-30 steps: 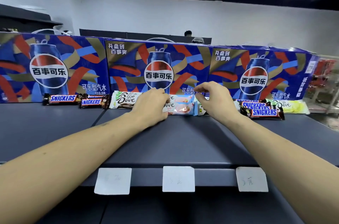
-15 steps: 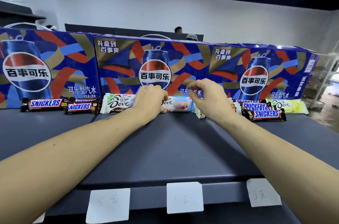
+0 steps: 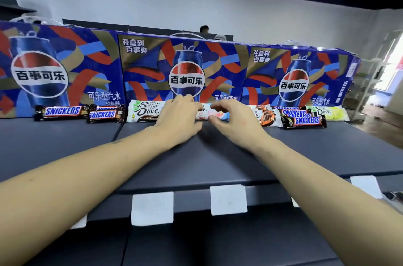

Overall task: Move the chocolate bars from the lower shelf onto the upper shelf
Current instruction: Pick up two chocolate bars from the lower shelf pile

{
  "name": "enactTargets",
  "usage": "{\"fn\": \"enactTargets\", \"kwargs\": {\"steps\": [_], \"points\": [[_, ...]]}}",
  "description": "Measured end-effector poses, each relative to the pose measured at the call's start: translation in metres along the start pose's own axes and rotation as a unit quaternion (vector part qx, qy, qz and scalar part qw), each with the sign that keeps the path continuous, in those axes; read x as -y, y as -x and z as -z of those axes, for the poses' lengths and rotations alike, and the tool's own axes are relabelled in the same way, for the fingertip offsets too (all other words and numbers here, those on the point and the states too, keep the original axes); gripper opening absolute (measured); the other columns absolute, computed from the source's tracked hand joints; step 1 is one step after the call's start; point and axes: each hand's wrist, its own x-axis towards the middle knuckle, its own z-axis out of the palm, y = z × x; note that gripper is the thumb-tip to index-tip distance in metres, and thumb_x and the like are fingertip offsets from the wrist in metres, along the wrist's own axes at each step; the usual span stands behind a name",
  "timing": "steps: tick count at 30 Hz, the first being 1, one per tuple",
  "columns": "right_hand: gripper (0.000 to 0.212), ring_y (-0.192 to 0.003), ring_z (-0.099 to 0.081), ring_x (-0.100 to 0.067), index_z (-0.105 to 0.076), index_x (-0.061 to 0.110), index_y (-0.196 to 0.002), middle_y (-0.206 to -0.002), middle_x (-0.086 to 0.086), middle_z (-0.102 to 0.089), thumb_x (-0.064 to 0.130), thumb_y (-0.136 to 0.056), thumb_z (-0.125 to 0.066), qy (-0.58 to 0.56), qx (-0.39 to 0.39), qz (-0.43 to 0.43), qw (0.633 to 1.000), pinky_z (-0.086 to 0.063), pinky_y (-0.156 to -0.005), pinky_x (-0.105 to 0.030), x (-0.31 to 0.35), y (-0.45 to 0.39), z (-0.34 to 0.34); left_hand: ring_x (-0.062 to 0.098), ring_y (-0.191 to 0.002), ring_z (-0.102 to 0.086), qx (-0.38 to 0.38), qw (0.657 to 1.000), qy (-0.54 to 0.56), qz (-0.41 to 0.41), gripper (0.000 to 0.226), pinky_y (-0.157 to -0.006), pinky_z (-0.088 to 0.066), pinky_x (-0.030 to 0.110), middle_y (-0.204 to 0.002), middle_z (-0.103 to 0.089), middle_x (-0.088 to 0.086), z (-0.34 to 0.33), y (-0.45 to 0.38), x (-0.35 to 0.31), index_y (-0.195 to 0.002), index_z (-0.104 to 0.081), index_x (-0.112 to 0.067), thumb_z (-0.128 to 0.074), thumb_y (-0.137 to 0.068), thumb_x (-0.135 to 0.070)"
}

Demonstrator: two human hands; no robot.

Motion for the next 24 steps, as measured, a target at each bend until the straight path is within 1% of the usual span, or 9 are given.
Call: {"fn": "enactTargets", "kwargs": {"steps": [5,9,10,12,13,15,17,21,24], "points": [[0.054,-0.13,-0.047,-0.013,-0.052,0.02,-0.138,-0.139,0.003,-0.055,0.039,-0.089,-0.064,-0.011,0.025,0.025,0.999,-0.031,-0.104,-0.021,0.026,0.042,0.012,0.026,-0.112,-0.052,0.011,1.0,0.004,0.01,0.048,-0.094,-0.043,0.039,-0.118,-0.058,0.003,0.035,0.059,-0.01,-0.129,-0.056,-0.024,-0.05,-0.087,-0.048],[0.065,-0.139,-0.034,-0.012,-0.042,0.022,-0.146,-0.15,0.004,-0.044,0.049,-0.09,-0.06,-0.005,0.025,0.038,0.999,-0.025,-0.115,-0.029,0.044,0.082,0.017,0.026,-0.116,-0.053,0.042,0.998,-0.015,0.053,0.063,-0.094,-0.044,0.039,-0.124,-0.058,0.002,0.063,0.115,-0.017,-0.134,-0.05,-0.026,-0.036,-0.084,-0.062],[0.065,-0.14,-0.033,-0.013,-0.043,0.021,-0.146,-0.15,0.004,-0.043,0.05,-0.09,-0.059,-0.001,0.019,0.035,0.999,-0.025,-0.116,-0.03,0.043,0.085,0.02,0.026,-0.115,-0.053,0.038,0.997,-0.023,0.055,0.063,-0.094,-0.045,0.039,-0.125,-0.058,0.002,0.065,0.117,-0.017,-0.134,-0.05,-0.026,-0.035,-0.085,-0.062],[0.063,-0.14,-0.033,-0.012,-0.045,0.021,-0.145,-0.15,0.005,-0.044,0.048,-0.091,-0.06,-0.015,0.024,0.064,0.998,-0.025,-0.117,-0.032,0.071,0.131,0.023,0.026,-0.116,-0.053,0.028,0.995,-0.039,0.089,0.06,-0.094,-0.045,0.038,-0.128,-0.056,0.003,0.086,0.175,-0.025,-0.138,-0.047,-0.026,-0.04,-0.088,-0.059],[0.061,-0.14,-0.034,-0.012,-0.046,0.022,-0.144,-0.149,0.006,-0.045,0.047,-0.091,-0.06,-0.023,0.014,0.067,0.997,-0.027,-0.116,-0.033,0.07,0.138,0.023,0.026,-0.115,-0.053,0.009,0.995,-0.042,0.086,0.061,-0.093,-0.044,0.038,-0.129,-0.056,0.003,0.082,0.182,-0.025,-0.14,-0.045,-0.025,-0.043,-0.089,-0.058],[0.054,-0.137,-0.037,-0.01,-0.049,0.024,-0.141,-0.145,0.008,-0.049,0.042,-0.091,-0.061,-0.043,-0.014,0.076,0.996,-0.031,-0.114,-0.031,0.072,0.151,0.02,0.027,-0.114,-0.053,-0.022,0.995,-0.04,0.088,0.063,-0.093,-0.043,0.039,-0.13,-0.054,0.003,0.082,0.201,-0.028,-0.143,-0.041,-0.025,-0.047,-0.088,-0.056],[0.046,-0.131,-0.042,-0.007,-0.054,0.025,-0.136,-0.137,0.011,-0.055,0.037,-0.092,-0.062,-0.057,-0.028,0.112,0.992,-0.036,-0.108,-0.027,0.084,0.171,0.018,0.026,-0.117,-0.051,-0.022,0.995,-0.043,0.085,0.064,-0.095,-0.041,0.038,-0.132,-0.052,0.003,0.082,0.232,-0.031,-0.144,-0.04,-0.024,-0.05,-0.088,-0.054],[0.04,-0.12,-0.049,-0.008,-0.058,0.026,-0.132,-0.128,0.013,-0.06,0.036,-0.093,-0.06,-0.062,0.013,0.166,0.984,-0.042,-0.101,-0.027,0.114,0.204,-0.008,0.026,-0.123,-0.048,-0.008,0.991,-0.066,0.116,0.064,-0.101,-0.039,0.039,-0.136,-0.05,0.004,0.081,0.29,-0.024,-0.141,-0.043,-0.025,-0.045,-0.087,-0.059],[0.042,-0.123,-0.048,-0.008,-0.056,0.027,-0.134,-0.13,0.015,-0.059,0.039,-0.093,-0.058,-0.071,0.052,0.176,0.98,-0.04,-0.104,-0.026,0.137,0.219,-0.034,0.025,-0.121,-0.05,0.002,0.988,-0.079,0.134,0.064,-0.102,-0.04,0.04,-0.133,-0.053,0.004,0.08,0.324,-0.012,-0.138,-0.048,-0.023,-0.043,-0.086,-0.06]]}}
